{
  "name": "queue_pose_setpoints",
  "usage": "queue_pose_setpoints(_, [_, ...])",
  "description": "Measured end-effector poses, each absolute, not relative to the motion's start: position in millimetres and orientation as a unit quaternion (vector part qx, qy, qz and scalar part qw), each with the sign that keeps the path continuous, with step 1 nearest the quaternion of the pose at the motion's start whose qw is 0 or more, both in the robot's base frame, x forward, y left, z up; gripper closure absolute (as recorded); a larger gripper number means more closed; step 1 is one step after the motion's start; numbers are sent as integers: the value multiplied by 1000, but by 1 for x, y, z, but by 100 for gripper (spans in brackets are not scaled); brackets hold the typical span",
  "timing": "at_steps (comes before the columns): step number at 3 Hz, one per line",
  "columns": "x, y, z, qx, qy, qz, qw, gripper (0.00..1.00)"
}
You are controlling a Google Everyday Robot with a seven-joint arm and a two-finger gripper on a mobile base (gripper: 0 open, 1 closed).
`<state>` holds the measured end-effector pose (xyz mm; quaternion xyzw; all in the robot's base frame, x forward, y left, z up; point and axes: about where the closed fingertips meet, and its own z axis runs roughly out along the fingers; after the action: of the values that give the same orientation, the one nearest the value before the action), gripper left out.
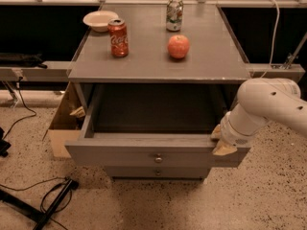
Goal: Open top drawer
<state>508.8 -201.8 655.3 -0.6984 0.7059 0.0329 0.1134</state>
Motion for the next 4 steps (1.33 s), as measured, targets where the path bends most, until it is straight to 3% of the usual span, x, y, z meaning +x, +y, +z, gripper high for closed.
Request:
queue_pose_setpoints(3, [509, -202, 655, -698, 706, 33, 113, 13])
queue_pose_setpoints(4, [509, -202, 655, -698, 706, 33, 113, 0])
